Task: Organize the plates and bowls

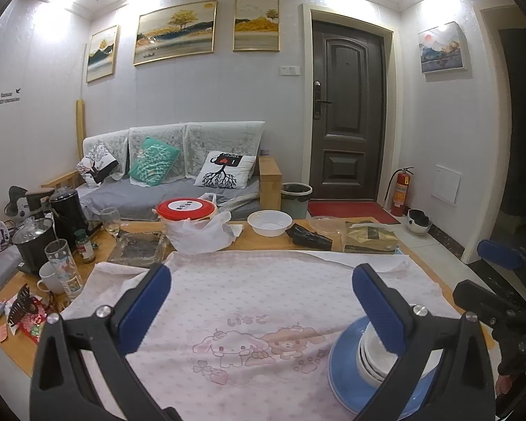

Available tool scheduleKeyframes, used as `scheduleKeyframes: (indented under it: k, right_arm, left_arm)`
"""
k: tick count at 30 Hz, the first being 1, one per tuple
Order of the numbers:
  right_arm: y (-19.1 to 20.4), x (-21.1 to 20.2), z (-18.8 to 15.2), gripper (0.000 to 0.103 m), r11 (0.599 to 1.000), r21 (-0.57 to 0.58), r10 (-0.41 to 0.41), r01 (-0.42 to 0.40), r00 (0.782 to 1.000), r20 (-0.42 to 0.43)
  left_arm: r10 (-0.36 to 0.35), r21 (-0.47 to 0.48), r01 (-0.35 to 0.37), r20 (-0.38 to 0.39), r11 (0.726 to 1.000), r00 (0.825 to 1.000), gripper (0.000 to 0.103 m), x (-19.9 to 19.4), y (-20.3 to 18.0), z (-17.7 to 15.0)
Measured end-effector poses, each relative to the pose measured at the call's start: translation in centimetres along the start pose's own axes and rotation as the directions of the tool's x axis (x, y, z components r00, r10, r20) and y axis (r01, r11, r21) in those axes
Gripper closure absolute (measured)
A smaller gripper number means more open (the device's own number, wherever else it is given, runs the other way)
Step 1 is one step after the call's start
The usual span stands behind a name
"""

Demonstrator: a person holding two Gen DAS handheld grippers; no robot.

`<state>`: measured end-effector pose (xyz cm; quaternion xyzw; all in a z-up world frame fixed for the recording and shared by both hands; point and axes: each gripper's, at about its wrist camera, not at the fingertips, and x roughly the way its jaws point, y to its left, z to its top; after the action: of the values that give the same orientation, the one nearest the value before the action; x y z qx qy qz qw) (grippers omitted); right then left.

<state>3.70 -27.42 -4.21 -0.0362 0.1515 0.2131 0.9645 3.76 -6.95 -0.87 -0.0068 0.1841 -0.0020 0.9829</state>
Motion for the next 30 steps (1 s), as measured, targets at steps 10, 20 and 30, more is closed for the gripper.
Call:
scheduleKeyframes:
  k: [10,20,30]
  right_arm:
    - [0.0,0.1,-0.8,0.001,1.0,0.016,-0.008,0.008,1.0,-0.013]
    - [0.1,-0.1,-1.3,0.001,0.999,0.035,-0.014,0.015,0.999,-0.028]
    - [0.0,0.0,-1.2,0.001,0.999,0.042,-0.015,0.017,0.999,-0.031]
  left_arm:
    - [-0.011,-0.002,0.011,-0.005,1.0,1.0,0.001,-0.1,-0.6,-0.2]
    - [-0.024,0.0,0.024,-0.018,1.0,1.0,0.001,-0.1,-1.0,-0.5]
    - [-0.024,0.004,0.024,-0.019,1.0,1.0,0.001,-0.2,-1.1,-0.6]
